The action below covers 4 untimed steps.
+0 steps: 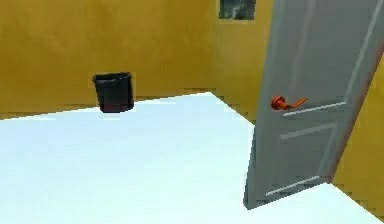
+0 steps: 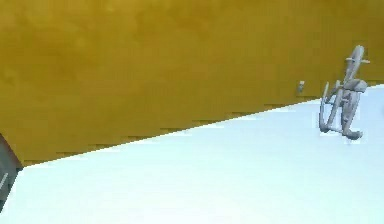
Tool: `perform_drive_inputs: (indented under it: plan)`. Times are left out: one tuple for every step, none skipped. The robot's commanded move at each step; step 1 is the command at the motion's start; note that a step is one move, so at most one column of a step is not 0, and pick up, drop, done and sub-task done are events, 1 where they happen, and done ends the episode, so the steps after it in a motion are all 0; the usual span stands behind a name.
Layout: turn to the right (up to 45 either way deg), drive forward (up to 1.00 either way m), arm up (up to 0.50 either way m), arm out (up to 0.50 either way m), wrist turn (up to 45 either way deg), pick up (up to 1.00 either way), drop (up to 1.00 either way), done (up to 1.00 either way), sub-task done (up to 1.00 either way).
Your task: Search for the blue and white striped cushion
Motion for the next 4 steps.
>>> perform_drive_inputs:
  plan:
    - [-3.0, 0.0, 0.0, 0.0, 0.0, 0.0, 0.0, 0.0, 0.0]
    - [-3.0, 0.0, 0.0, 0.0, 0.0, 0.0, 0.0, 0.0, 0.0]
    - [0.0, 1.0, 0.0, 0.0, 0.0, 0.0, 0.0, 0.0, 0.0]
    - [0.0, 0.4, 0.0, 0.0, 0.0, 0.0, 0.0, 0.0, 0.0]
